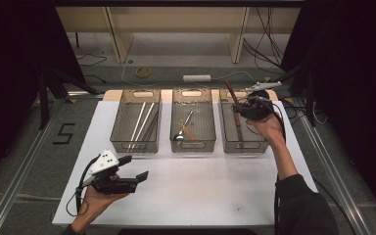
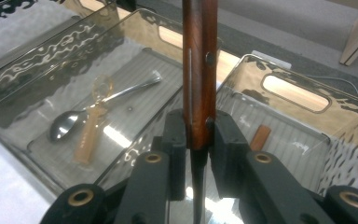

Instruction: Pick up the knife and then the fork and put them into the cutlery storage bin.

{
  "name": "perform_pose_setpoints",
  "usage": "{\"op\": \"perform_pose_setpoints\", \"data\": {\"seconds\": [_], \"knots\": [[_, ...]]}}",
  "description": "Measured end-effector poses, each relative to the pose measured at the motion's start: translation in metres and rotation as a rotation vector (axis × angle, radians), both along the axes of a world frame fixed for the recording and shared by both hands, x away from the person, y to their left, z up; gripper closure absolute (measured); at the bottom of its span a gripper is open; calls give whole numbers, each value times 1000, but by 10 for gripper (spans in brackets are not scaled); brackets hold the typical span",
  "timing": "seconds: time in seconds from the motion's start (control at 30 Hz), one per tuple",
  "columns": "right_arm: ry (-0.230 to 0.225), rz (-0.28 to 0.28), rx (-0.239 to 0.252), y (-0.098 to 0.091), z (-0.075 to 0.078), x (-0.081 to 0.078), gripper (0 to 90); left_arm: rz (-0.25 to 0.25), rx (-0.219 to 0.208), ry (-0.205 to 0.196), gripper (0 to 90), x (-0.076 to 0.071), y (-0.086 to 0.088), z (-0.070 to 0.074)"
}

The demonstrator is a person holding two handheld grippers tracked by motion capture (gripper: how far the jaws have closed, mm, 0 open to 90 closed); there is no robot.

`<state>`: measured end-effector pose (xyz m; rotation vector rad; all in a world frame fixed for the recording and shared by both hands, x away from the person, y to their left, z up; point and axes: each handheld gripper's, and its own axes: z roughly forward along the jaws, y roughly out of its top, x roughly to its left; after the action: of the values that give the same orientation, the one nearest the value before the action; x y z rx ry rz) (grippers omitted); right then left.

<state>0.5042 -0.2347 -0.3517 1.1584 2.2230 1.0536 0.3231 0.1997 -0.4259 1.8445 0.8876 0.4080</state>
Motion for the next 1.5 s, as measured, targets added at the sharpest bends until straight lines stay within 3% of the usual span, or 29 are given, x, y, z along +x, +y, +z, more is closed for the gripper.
{"op": "perform_pose_setpoints", "data": {"seconds": [0.57, 1.5], "knots": [[47, -80, 9, -10, -18, 19, 780, 2, 1, -6, 165, -1, 0, 0], [108, -139, -8, -12, -53, 25, 776, -7, 21, -12, 165, -1, -2, -1]]}}
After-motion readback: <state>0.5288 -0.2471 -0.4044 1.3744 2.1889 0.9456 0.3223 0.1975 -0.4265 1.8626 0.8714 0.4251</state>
